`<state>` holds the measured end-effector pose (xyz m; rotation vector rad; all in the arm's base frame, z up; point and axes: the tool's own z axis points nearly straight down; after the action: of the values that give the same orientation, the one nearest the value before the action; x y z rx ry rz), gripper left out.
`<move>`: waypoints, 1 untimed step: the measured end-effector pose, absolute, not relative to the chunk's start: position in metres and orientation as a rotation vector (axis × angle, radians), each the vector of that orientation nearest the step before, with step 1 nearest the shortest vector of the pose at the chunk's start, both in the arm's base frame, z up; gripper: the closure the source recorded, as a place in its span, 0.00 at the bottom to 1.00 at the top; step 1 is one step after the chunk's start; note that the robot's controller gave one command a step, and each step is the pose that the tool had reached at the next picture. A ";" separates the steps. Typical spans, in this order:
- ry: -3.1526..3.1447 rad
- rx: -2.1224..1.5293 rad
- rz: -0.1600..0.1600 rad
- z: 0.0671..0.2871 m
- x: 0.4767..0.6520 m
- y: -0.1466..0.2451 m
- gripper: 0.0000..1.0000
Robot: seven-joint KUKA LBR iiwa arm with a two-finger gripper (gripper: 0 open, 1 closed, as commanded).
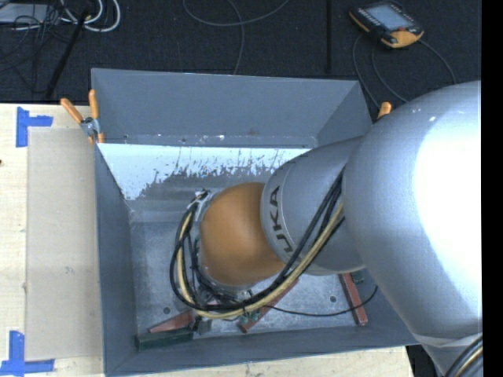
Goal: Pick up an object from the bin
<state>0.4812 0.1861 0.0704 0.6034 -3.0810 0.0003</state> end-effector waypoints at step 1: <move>-3.081 0.605 0.001 0.071 0.483 0.178 1.00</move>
Offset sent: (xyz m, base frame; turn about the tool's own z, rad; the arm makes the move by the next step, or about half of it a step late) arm -0.0020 -0.0339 0.1177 0.0799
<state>0.4829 0.1780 0.0706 0.6051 -3.0807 0.0005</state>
